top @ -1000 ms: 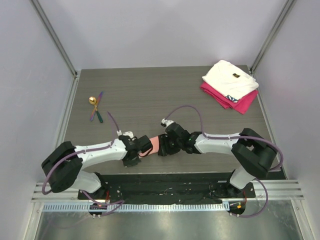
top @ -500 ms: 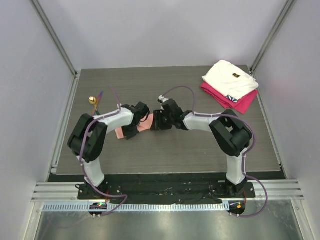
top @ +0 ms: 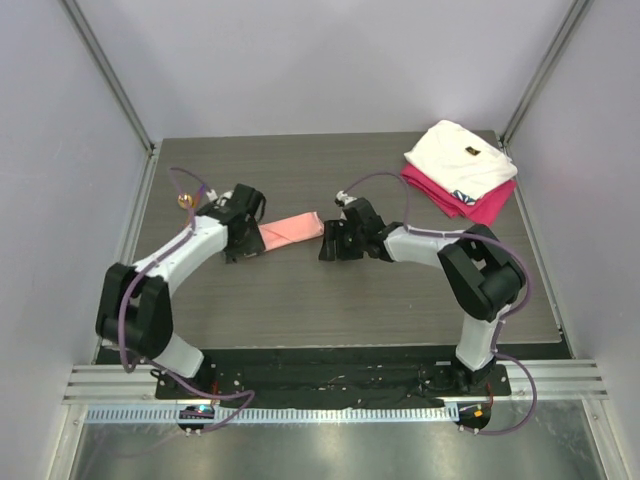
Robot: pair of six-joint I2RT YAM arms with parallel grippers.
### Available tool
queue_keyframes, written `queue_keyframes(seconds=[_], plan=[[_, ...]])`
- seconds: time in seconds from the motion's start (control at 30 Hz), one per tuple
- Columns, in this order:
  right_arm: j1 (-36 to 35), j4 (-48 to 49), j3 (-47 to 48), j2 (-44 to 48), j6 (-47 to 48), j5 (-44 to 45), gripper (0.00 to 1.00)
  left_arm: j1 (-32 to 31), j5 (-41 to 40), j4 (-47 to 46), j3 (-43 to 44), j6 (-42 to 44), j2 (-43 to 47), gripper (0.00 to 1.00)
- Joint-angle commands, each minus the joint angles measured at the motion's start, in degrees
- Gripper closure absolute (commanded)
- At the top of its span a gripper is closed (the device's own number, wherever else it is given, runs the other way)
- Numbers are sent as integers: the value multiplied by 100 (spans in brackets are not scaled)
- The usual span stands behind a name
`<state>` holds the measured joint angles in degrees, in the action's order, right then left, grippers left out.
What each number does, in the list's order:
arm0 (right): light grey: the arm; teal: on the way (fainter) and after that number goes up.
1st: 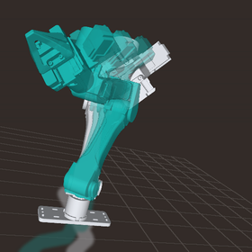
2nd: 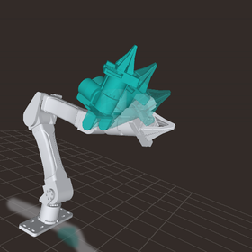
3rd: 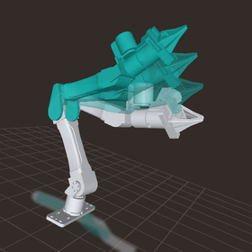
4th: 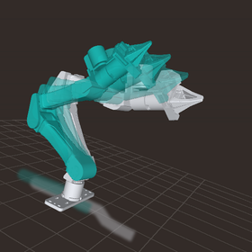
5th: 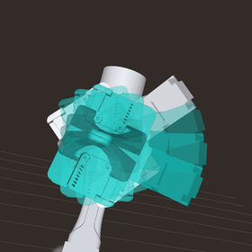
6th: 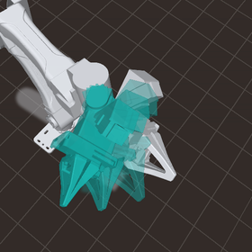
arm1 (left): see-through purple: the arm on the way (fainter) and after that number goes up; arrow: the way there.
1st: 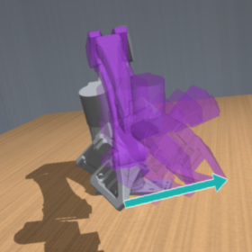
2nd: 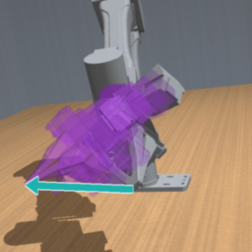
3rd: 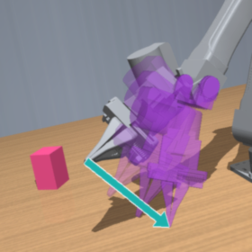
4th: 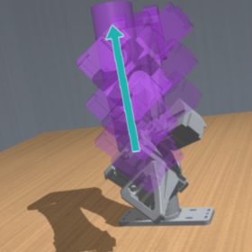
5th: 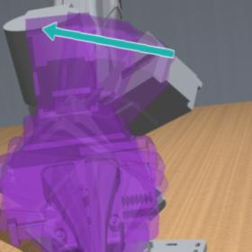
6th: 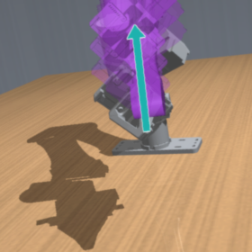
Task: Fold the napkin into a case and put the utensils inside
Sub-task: Move the smaller rectangle-folded napkin to the center of the board, then pick up the spoon from the corner of the board.
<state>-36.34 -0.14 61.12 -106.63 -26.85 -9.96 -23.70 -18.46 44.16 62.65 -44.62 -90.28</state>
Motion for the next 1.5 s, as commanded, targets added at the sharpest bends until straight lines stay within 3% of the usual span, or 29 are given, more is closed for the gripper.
queue_keyframes(seconds=[0.0, 0.13, 0.3, 0.37, 0.63, 0.93, 1.13, 1.3, 1.47], plan=[[-40, -144, -372, 695, -83, -41, 38, 1065, 1131, -286, 202, 269, 232, 39], [-58, -459, -443, 933, -206, 414, 34, 1974, 1592, 258, 1194, 568, -584, 29], [-49, -803, -461, 1188, -127, 732, 34, 2684, 415, 708, 2231, 876, -1377, 29], [-49, -882, -522, 1293, -75, 749, 34, 2923, 448, 813, 2487, 859, -1860, 33], [-40, -900, -698, 1408, 40, 846, 34, 3109, 132, 550, 3296, 929, -2784, 39], [-49, -856, -672, 1250, 110, 689, 33, 3117, 255, 286, 3359, 753, -3250, 48], [-40, -794, -690, 1259, 250, 565, 34, 3082, 369, -100, 2990, 692, -3163, 66], [-49, -856, -672, 1302, 277, 538, 34, 3082, 598, -57, 2911, 613, -3022, 100], [-40, -1023, -610, 1399, 373, 583, 34, 3074, 720, -110, 2551, 560, -2129, 100]])
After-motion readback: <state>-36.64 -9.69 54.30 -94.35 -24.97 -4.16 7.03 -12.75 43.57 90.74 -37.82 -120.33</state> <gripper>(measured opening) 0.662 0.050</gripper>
